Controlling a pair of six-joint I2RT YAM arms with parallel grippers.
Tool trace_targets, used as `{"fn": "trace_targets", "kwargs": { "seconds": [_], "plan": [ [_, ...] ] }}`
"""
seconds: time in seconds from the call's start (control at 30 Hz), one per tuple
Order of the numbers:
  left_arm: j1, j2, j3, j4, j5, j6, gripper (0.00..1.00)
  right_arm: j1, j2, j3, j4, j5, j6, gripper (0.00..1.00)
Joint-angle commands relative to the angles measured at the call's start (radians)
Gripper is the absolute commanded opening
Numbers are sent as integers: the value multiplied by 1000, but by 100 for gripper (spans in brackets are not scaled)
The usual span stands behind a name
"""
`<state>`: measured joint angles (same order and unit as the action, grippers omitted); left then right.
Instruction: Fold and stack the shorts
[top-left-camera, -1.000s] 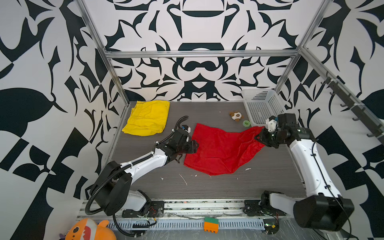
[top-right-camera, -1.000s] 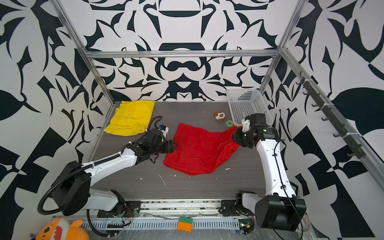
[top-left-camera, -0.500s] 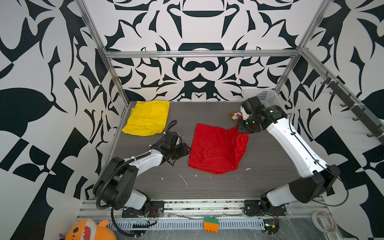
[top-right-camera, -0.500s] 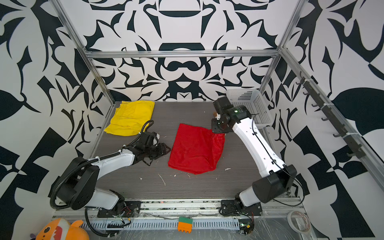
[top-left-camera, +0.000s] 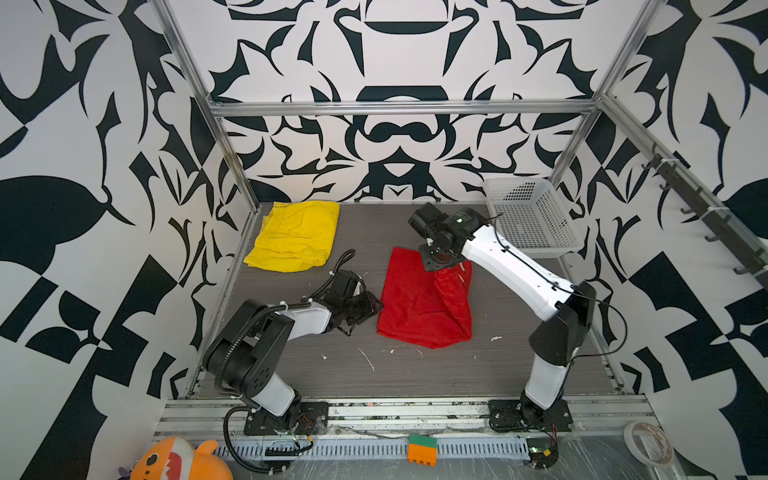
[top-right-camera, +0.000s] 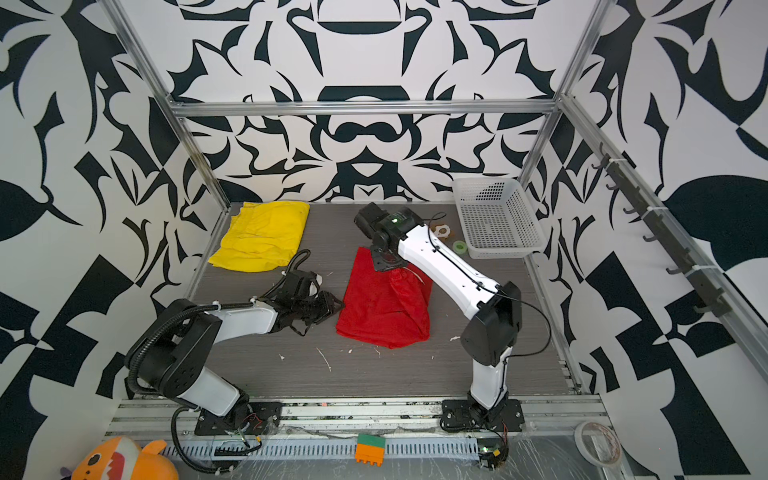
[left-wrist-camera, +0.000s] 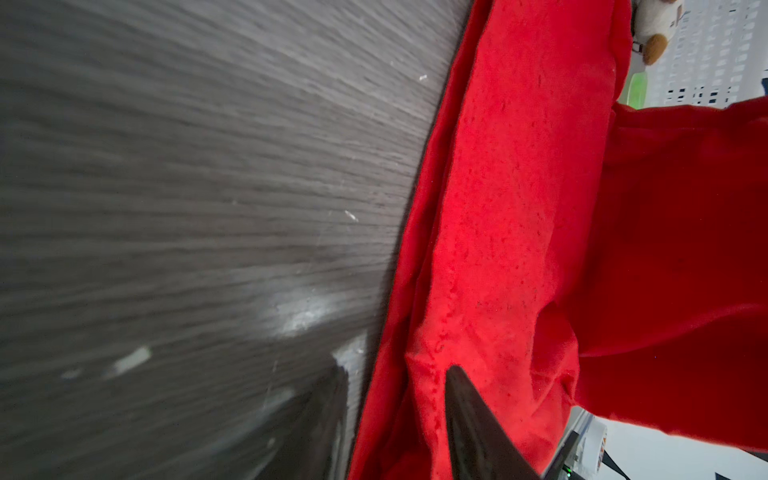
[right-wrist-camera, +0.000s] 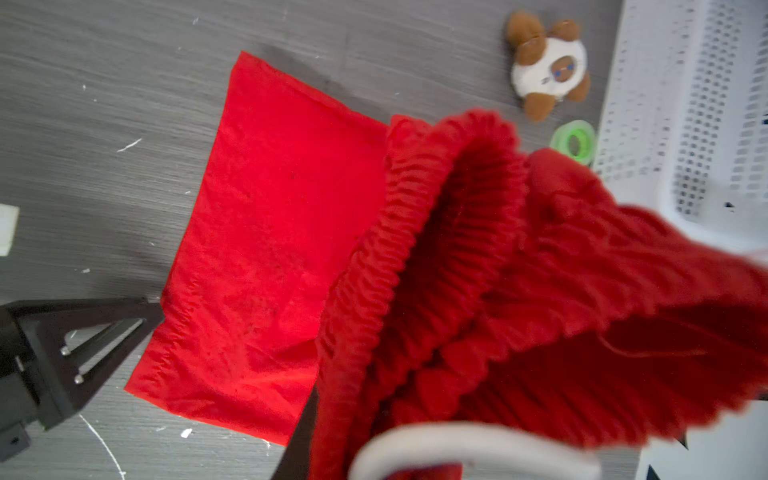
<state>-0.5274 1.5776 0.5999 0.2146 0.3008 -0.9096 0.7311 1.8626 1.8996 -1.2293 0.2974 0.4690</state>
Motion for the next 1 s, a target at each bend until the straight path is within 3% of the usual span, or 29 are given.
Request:
{"fn": "trace_targets", "kwargs": {
  "seconds": [0.0, 0.1, 0.27, 0.4, 0.63, 0.77, 0.97],
  "plan": [
    [8, -6, -20, -1, -9, -18, 43, 35, 53, 34, 51, -47, 37, 23],
    [22, -39, -25, -16, -14, -17, 43, 61, 119, 11, 136, -125, 52, 29],
    [81, -155, -48, -80, -14, -3, 54, 67, 179, -19, 278, -294, 77, 58],
    [133, -276, -63, -148, -9, 14, 66, 66, 111, -34, 329, -327, 76, 62],
    [170, -376, -71, -110, 66, 9, 82, -2, -77, -250, 482, -405, 99, 61],
    [171, -311, -65, -24, 126, -21, 84, -110, -143, -479, 661, -516, 176, 48],
    [170, -125, -52, 130, 211, -89, 89, -194, -126, -662, 825, -598, 218, 28]
  ]
}}
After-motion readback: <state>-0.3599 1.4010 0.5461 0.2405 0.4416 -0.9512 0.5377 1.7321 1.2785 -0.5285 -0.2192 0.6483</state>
